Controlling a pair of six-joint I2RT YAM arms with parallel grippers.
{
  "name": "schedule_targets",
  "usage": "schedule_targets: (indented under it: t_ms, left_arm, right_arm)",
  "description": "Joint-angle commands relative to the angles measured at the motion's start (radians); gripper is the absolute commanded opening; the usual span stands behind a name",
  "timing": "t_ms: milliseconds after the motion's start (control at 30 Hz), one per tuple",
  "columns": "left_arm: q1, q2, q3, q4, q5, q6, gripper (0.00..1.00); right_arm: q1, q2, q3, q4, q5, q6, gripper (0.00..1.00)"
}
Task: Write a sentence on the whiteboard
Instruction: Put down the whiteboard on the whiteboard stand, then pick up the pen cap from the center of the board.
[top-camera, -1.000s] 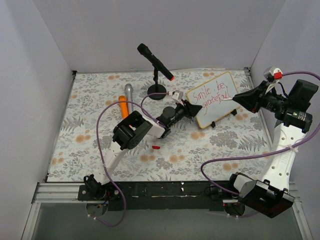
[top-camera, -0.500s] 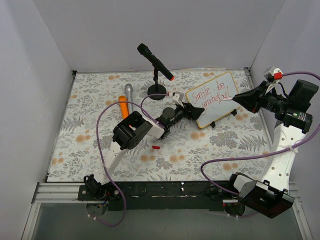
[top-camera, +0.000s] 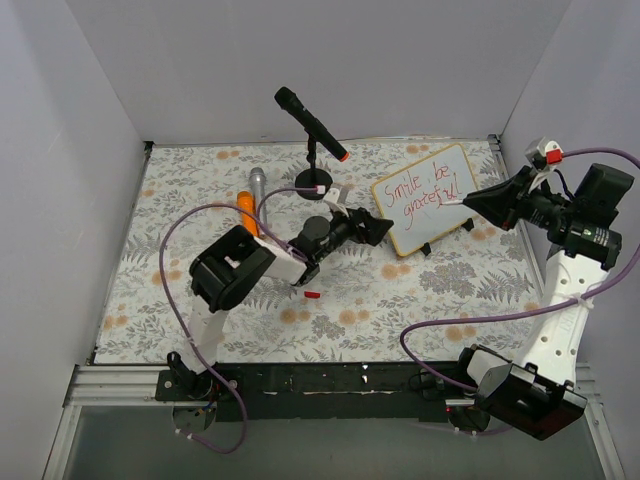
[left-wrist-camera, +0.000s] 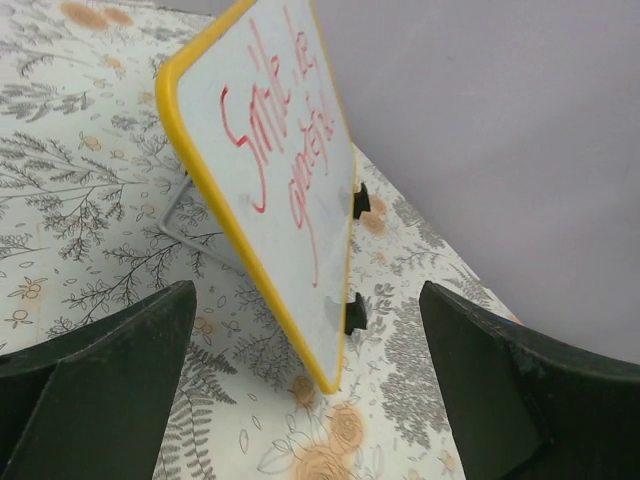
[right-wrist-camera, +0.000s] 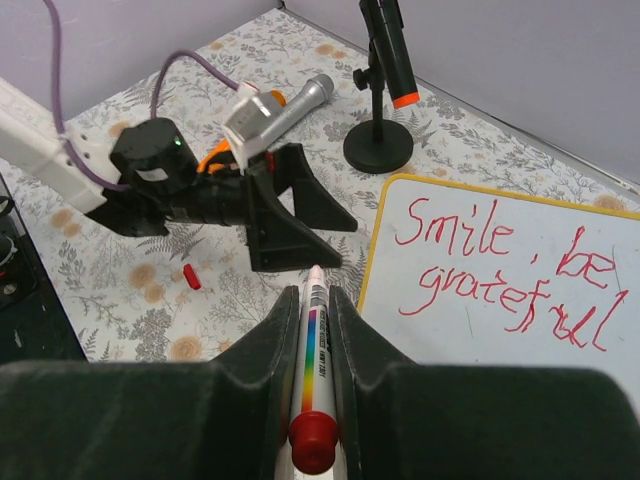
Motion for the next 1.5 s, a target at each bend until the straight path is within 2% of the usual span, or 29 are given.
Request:
schedule_targets:
  t_ms: [0,200,267,367,433,533,633,733,767,867,967,1067,1200,1233,1300,1467]
  left_arm:
    - [0.012,-0.246,-0.12,-0.064,0.001,0.023,0.95]
    - [0.058,-0.562,-0.297,-0.331,0.106,0.034,0.97]
    - [0.111,-0.632,-0.306,-0.53,0.236,0.025,0.97]
    - [0.167,-0.776,-0.282,-0.873,0.332,0.095,0.97]
    - [0.169,-0.869,-0.26,-1.103,0.318,0.208,0.97]
    - [0.169,-0.951,-0.237,-1.341,0.312,0.288,0.95]
    - [0.164,-0.977,-0.227,-1.499,0.309,0.278,0.92]
    - [0.159,-0.954,-0.196,-1.628,0.268,0.131,0.88]
    - [0.159,-0.933,-0.187,-1.649,0.269,0.017,0.89]
    - [0.143,-0.946,-0.219,-1.605,0.306,-0.149,0.9]
    - [0.115,-0.96,-0.223,-1.588,0.231,-0.106,0.89]
    - [0.113,-0.923,-0.201,-1.644,0.238,0.052,0.85]
    - [0.113,-0.864,-0.139,-1.719,0.336,0.309,0.82]
    - [0.113,-0.838,-0.122,-1.754,0.349,0.425,0.81]
    - [0.113,-0.813,-0.099,-1.779,0.343,0.521,0.8]
    - [0.103,-0.808,-0.159,-1.697,0.366,0.806,0.75]
  right_arm:
    - [-0.008,-0.028,-0.017,0.028,-0.032,-0.007,0.01]
    - [-0.005,-0.031,-0.065,0.031,-0.037,-0.035,0.01]
    - [-0.002,-0.033,-0.088,0.033,-0.038,-0.049,0.01]
    - [0.01,-0.042,-0.147,0.01,-0.035,-0.095,0.01]
    - [0.03,-0.053,-0.203,0.002,-0.02,-0.113,0.01]
    - [0.058,-0.071,-0.267,0.025,0.002,-0.127,0.01]
    - [0.067,-0.091,-0.305,0.05,0.009,-0.122,0.01]
    - [0.069,-0.096,-0.319,0.054,0.008,-0.128,0.01]
    - [0.07,-0.096,-0.327,0.054,0.008,-0.13,0.01]
    - [0.069,-0.1,-0.342,0.063,0.003,-0.13,0.01]
    - [0.07,-0.108,-0.355,0.073,0.002,-0.13,0.01]
    - [0.069,-0.117,-0.359,0.076,-0.004,-0.132,0.01]
    - [0.069,-0.123,-0.367,0.08,-0.017,-0.132,0.01]
    - [0.069,-0.123,-0.367,0.083,-0.018,-0.132,0.01]
    - [0.07,-0.126,-0.368,0.083,-0.018,-0.13,0.01]
    - [0.069,-0.131,-0.373,0.085,-0.023,-0.132,0.01]
